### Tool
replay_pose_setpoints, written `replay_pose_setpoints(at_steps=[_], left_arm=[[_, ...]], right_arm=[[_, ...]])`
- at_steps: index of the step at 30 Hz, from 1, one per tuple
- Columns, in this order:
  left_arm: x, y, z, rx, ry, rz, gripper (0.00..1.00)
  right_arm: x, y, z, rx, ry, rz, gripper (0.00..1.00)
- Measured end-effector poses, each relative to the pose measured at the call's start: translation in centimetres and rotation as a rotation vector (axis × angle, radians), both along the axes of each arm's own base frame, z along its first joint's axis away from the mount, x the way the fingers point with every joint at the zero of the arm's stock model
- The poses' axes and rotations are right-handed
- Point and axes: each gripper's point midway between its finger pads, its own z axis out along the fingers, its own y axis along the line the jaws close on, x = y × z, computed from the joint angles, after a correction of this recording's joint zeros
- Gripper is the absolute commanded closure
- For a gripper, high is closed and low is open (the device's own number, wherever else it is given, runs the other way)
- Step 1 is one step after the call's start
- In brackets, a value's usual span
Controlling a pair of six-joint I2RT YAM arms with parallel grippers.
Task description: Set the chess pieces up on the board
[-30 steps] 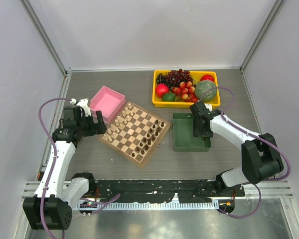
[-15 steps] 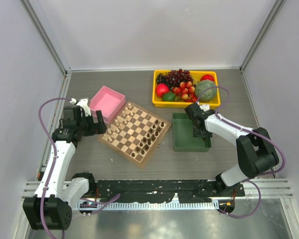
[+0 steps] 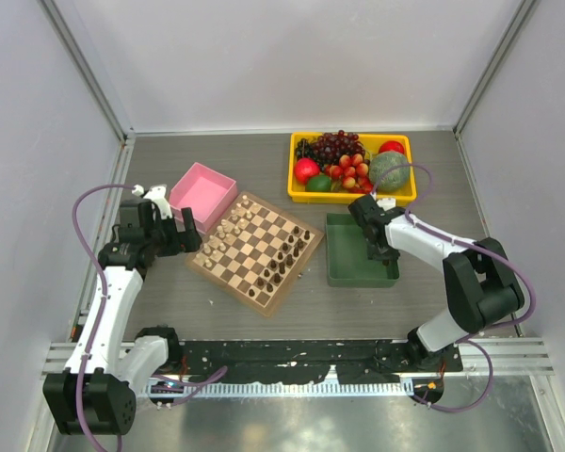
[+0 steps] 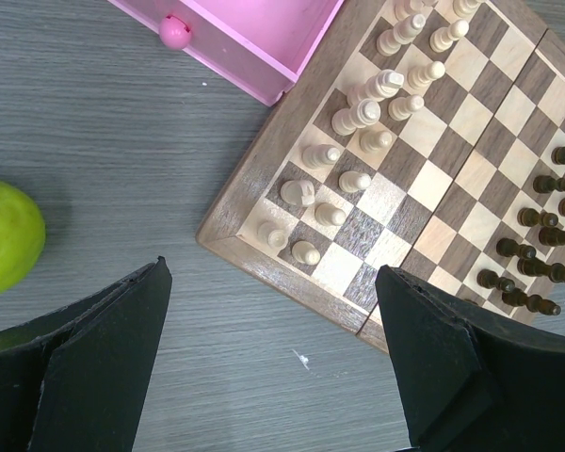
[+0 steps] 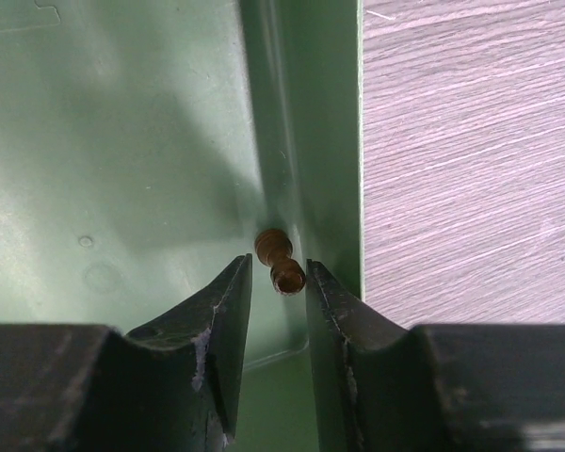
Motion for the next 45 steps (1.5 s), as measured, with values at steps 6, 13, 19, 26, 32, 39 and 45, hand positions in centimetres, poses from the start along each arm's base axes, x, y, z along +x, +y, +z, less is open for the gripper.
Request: replay_pose_setpoints(at_steps=[6, 13, 19, 26, 32, 39, 45], left_arm=[[0.0, 0.0, 0.0, -0.001, -0.001, 0.000, 0.01], [0.0, 0.0, 0.0, -0.001, -0.001, 0.000, 0.01], [0.0, 0.0, 0.0, -0.001, -0.001, 0.000, 0.01], [0.1, 0.0, -0.2, 0.000, 0.008, 0.000, 0.01], [0.1, 0.0, -0.2, 0.001, 0.009, 0.000, 0.01], [0.0, 0.0, -0.2, 0.001, 0.009, -0.001, 0.01], [0.0, 0.0, -0.1, 0.001, 0.004, 0.000, 0.01]], right_arm=[[0.2, 0.1, 0.0, 0.001, -0.005, 0.002, 0.73], [0.3, 0.0, -0.2, -0.004, -0.005, 0.007, 0.87], [0.4, 0.1, -0.1, -0.002, -0.003, 0.024, 0.90], [1.2, 1.4, 2.6, 0.052, -0.057, 0.068, 0.91], [2.3, 3.8, 7.5, 0.130, -0.180, 0.135, 0.95], [1.1, 7.1, 12.0, 0.214, -0.275, 0.246, 0.95], [-0.1, 9.3, 14.1, 0.284, -0.310, 0.307, 0.95]])
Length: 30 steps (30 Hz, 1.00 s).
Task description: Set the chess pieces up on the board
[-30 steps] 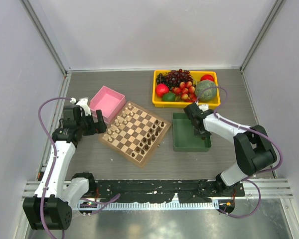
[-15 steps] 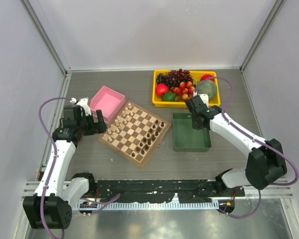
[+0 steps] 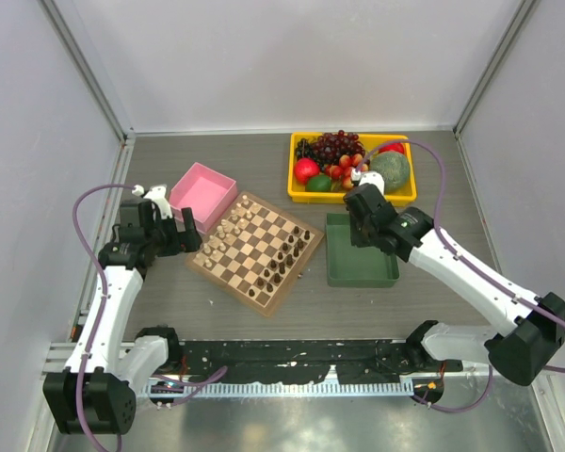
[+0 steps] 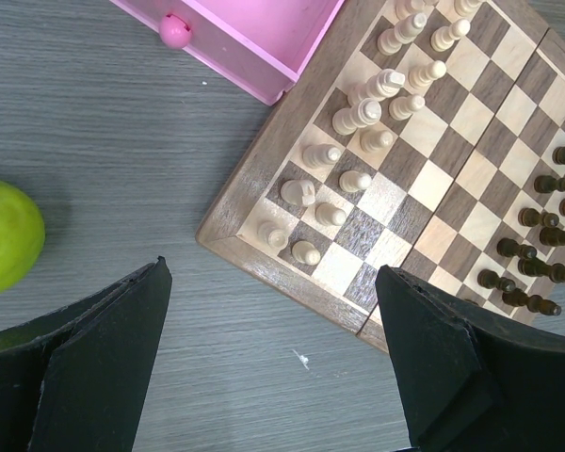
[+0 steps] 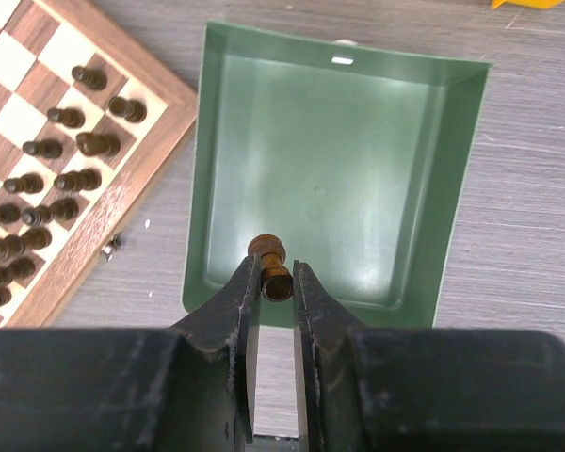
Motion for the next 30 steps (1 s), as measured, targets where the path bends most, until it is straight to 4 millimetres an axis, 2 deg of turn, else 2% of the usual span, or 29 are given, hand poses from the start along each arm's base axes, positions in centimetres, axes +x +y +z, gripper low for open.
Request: replay_pose_setpoints(at_steps=[5, 8, 16, 23, 30], left_arm=[[0.0, 0.0, 0.0, 0.000, 0.000, 0.000, 0.01], [0.0, 0.0, 0.0, 0.000, -0.001, 0.000, 0.01], [-0.1, 0.0, 0.3, 0.000, -0.013, 0.000, 0.01], [-0.1, 0.0, 0.3, -0.001, -0.014, 0.000, 0.01], [-0.1, 0.4, 0.6, 0.015, -0.026, 0.022, 0.01]], right_arm=[[-1.7, 2.1, -0.4, 0.012, 0.032, 0.070, 0.95], [-2.8, 4.1, -0.5, 0.018, 0.053, 0.130, 0.95], [-6.9, 11.7, -1.3, -0.012, 0.092, 0.348, 0.95], [-10.6, 17.6, -1.0, -0.056, 0.076, 0.550, 0.95], [-12.3, 22.1, -2.5, -0.140, 0.065, 0.706, 0.95]])
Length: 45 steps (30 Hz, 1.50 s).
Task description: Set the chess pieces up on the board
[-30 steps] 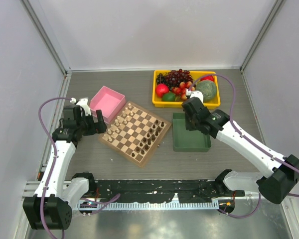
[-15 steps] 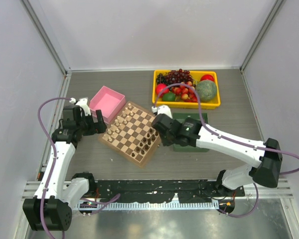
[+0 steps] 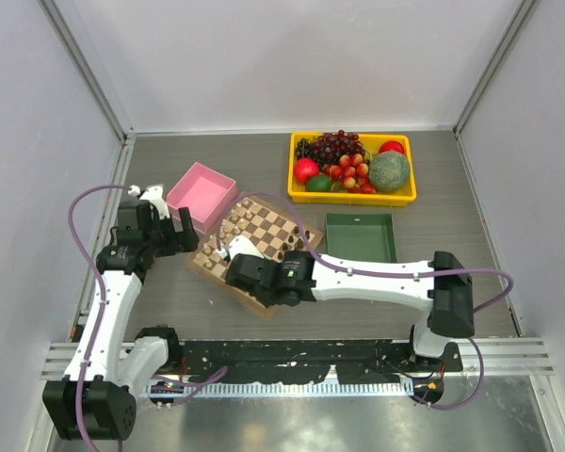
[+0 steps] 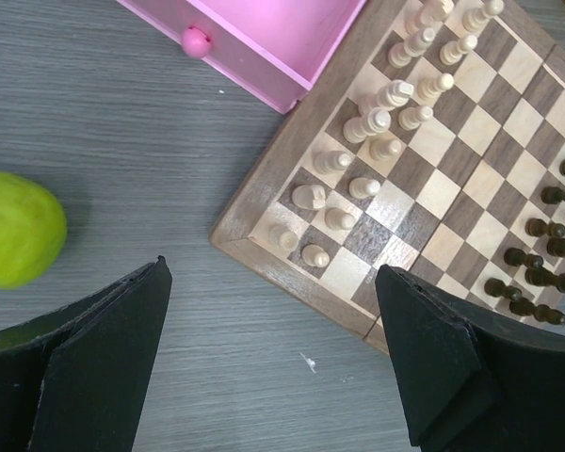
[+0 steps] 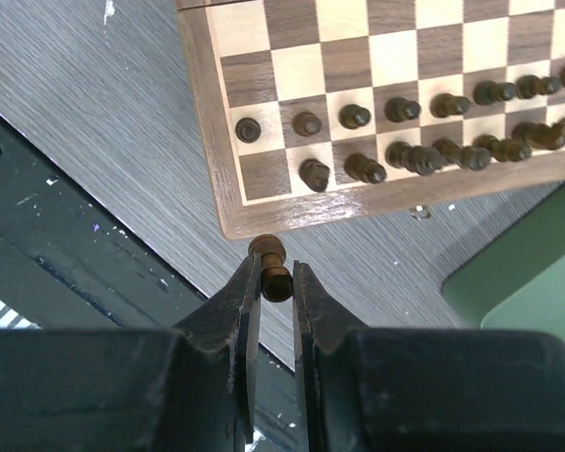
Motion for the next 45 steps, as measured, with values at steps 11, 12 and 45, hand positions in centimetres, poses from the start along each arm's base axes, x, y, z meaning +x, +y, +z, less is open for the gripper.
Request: replay_pose_setpoints(at_steps=[11, 12, 45], left_arm=[[0.0, 1.6, 0.3, 0.047, -0.015, 0.090, 0.01], [0.0, 1.7, 0.3, 0.050, -0.013, 0.094, 0.01], [0.0, 2.9, 0.2, 0.085, -0.010, 0.163, 0.01]], right_arm=[[-0.2, 1.4, -4.1, -0.126, 0.005, 0.096, 0.95], [-0.1, 1.5, -4.3, -0.128, 0.005, 0.100, 0.95], [0.9, 2.2, -8.4, -0.217, -0.026, 0.102, 0.92]])
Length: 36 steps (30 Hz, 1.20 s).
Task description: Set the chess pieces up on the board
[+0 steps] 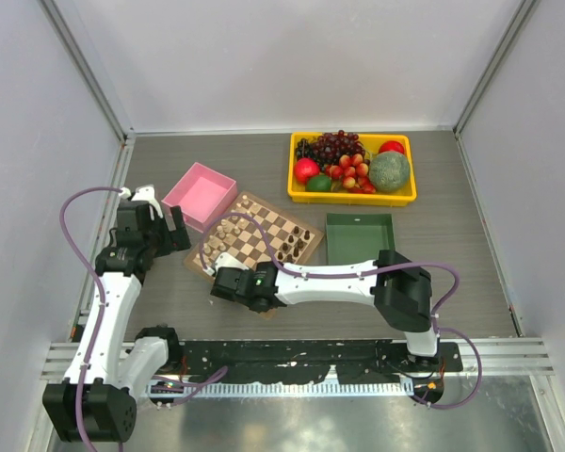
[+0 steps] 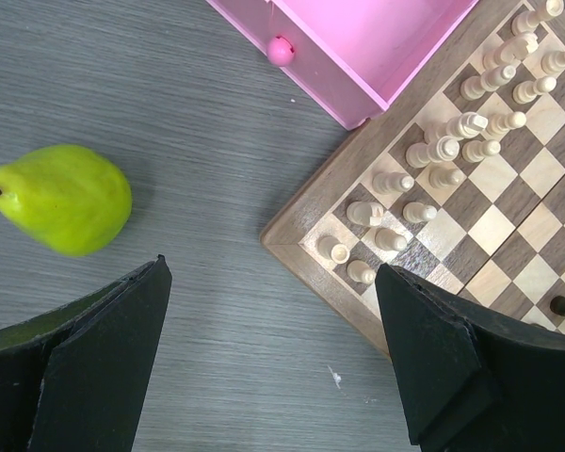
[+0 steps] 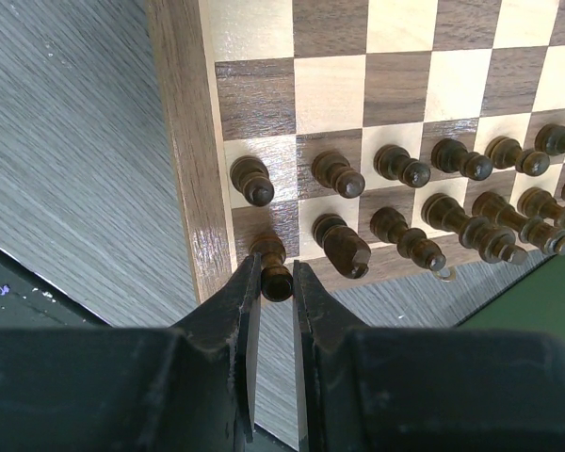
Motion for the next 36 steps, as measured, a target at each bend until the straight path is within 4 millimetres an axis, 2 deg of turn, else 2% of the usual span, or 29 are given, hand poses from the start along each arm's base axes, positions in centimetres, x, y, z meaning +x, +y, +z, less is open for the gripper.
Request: replay_pose_setpoints(at_steps=[13, 20, 36], left_arm=[[-0.04, 0.00, -0.36, 0.000, 0.017, 0.000, 0.01], [-0.07, 0.00, -0.39, 0.000, 0.019, 0.000, 0.01], [-0.06, 0.00, -0.50, 0.000, 0.024, 0.000, 0.01]], right_arm=[[-0.13, 0.27, -0.16, 0.009, 0.012, 0.004, 0.85], [-0.23, 0.32, -0.52, 0.004, 0.019, 0.006, 0.74], [-0.12, 0.31, -0.50, 0.006, 0.016, 0.001, 0.58]])
